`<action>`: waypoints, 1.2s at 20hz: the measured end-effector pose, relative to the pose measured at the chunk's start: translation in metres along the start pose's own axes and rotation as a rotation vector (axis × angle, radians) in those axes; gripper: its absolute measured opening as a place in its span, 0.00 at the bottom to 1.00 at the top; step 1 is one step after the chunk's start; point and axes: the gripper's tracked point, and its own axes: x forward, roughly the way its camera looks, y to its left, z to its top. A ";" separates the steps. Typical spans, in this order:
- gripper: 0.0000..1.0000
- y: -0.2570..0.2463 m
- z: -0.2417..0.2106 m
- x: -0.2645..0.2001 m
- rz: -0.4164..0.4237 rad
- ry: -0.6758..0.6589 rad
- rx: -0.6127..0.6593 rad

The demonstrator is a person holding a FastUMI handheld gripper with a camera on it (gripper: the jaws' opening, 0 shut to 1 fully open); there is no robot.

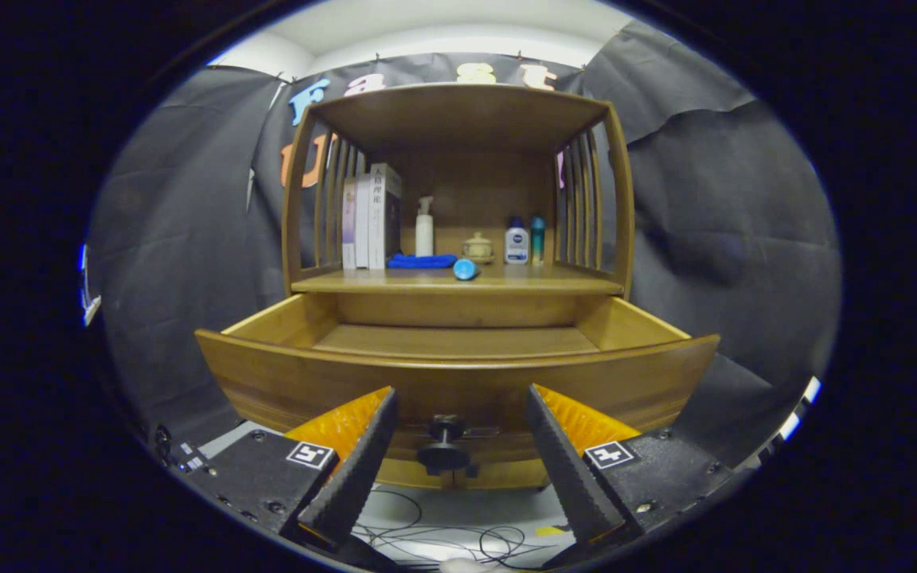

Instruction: Pull open the drawer, take out the items inside it, and place them on the countertop above the cabinet.

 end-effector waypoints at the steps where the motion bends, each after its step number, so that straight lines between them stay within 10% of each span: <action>1: 1.00 0.002 -0.003 0.005 0.001 0.007 -0.002; 24: 0.99 0.004 0.026 0.066 -0.013 -0.070 -0.042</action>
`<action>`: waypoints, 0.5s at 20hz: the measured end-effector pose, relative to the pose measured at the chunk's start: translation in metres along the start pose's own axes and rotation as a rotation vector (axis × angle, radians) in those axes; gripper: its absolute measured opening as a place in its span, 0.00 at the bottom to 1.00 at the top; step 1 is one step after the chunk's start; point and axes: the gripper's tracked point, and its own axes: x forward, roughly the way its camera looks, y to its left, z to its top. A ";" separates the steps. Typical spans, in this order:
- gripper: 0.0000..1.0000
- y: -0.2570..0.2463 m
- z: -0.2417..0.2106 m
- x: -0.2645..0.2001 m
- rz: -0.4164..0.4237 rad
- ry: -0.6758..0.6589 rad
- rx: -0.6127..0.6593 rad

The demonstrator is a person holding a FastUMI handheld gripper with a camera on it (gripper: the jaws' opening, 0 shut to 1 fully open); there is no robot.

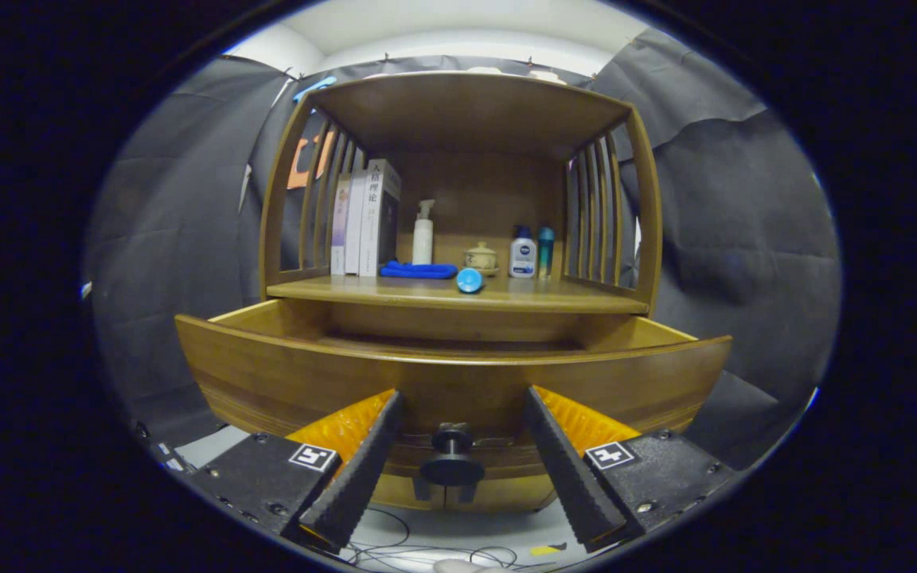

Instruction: Pull open the drawer, take out the items inside it, and place them on the countertop above the cabinet.

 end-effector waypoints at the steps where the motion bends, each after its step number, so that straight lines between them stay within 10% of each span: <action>1: 0.99 0.000 -0.002 0.004 -0.001 0.009 0.002; 10: 0.99 0.004 0.009 0.054 -0.013 0.016 0.015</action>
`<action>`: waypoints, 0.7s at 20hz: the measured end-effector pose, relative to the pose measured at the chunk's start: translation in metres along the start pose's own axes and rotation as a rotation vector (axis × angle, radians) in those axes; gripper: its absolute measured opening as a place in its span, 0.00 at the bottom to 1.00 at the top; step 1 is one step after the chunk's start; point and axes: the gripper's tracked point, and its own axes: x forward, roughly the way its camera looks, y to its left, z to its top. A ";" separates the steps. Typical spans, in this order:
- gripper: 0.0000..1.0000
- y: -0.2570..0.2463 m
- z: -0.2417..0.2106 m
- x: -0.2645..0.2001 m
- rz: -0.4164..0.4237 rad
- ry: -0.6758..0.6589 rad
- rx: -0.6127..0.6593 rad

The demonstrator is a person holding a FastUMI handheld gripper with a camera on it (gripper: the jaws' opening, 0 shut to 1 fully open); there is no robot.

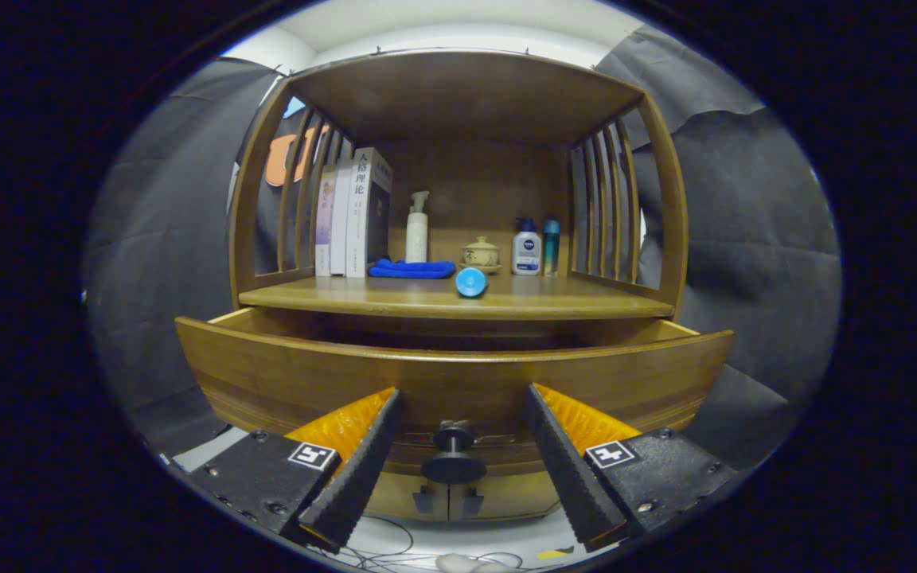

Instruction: Pull open the drawer, take out the items inside it, and place them on the countertop above the cabinet.

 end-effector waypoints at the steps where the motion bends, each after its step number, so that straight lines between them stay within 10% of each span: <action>1: 0.99 0.000 0.002 0.005 -0.002 -0.002 -0.004; 14: 0.99 0.003 0.006 0.036 -0.004 -0.015 0.017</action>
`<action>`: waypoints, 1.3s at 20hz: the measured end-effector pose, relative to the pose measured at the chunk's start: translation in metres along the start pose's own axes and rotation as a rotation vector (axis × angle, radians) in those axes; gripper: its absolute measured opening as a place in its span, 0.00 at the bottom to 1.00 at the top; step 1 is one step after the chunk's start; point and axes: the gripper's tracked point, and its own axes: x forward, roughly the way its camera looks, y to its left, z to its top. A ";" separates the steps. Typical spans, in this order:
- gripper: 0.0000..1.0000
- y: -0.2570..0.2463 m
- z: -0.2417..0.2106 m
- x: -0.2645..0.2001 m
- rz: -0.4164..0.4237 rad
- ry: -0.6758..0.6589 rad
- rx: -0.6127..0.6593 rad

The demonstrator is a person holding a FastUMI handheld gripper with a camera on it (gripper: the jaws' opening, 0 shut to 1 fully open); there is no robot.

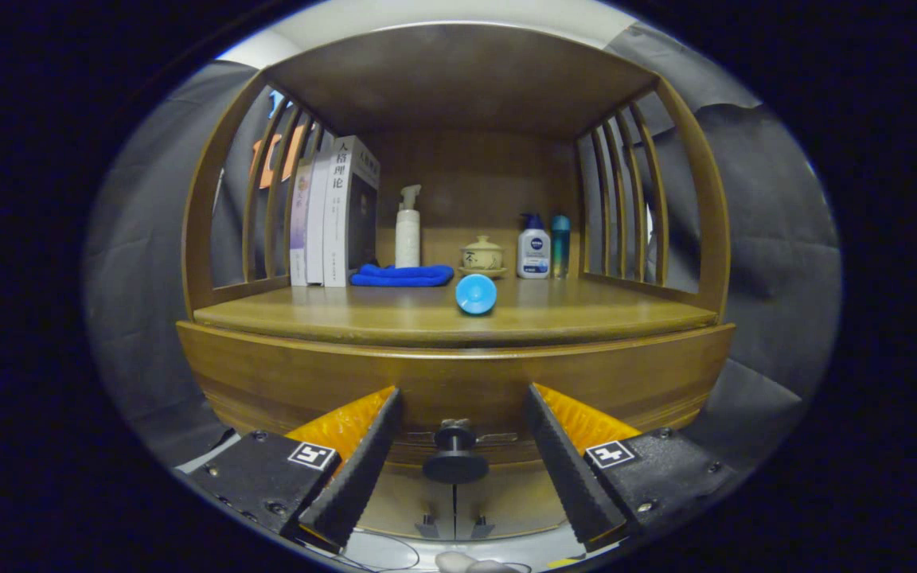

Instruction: Pull open the drawer, take out the items inside it, and place them on the countertop above the cabinet.

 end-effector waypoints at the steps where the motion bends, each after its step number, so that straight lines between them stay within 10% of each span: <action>1: 0.99 0.000 0.000 0.000 0.001 -0.002 -0.002; 15: 1.00 0.007 -0.011 -0.015 0.052 0.168 0.038; 26: 0.99 -0.020 0.044 -0.087 0.051 -0.084 -0.013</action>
